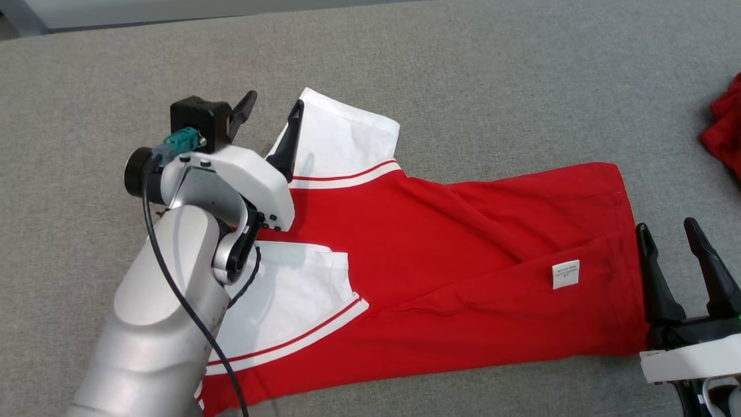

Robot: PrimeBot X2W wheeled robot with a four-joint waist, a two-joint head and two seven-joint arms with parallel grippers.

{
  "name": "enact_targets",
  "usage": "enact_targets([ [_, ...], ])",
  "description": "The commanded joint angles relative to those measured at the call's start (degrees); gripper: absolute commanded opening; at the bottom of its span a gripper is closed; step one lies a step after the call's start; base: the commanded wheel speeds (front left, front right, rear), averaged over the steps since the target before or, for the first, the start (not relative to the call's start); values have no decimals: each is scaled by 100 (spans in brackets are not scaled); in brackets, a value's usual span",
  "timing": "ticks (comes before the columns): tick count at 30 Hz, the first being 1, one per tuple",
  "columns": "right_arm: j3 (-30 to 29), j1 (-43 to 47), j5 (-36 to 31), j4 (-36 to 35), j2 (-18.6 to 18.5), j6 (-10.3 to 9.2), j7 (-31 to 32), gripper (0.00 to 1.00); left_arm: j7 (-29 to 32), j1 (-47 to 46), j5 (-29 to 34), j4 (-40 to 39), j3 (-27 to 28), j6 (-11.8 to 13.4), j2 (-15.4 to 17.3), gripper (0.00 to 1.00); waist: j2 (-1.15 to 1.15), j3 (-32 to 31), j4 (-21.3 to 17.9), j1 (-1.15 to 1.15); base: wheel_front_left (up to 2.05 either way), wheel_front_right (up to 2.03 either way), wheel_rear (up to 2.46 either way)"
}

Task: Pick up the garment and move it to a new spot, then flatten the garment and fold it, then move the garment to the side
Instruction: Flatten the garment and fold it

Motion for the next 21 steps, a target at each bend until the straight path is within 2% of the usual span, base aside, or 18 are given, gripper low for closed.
enact_targets([
  [1, 118, -144, 55, -164, -134, -16, -76, 100, 106, -427, 85, 102, 100, -25, 94, 100, 0, 185, -140, 0, 0, 0, 0],
  [14, 189, -395, 111, -238, -155, -16, -76, 100, 732, -2063, 244, 1946, -199, -226, 18, 100, 0, 766, -341, 0, 0, 0, 0],
  [21, 286, -525, 131, -222, -140, -16, -76, 100, 1080, -2561, 208, 2703, -295, -384, 18, 100, 0, 895, -466, 0, 0, 0, 0],
])
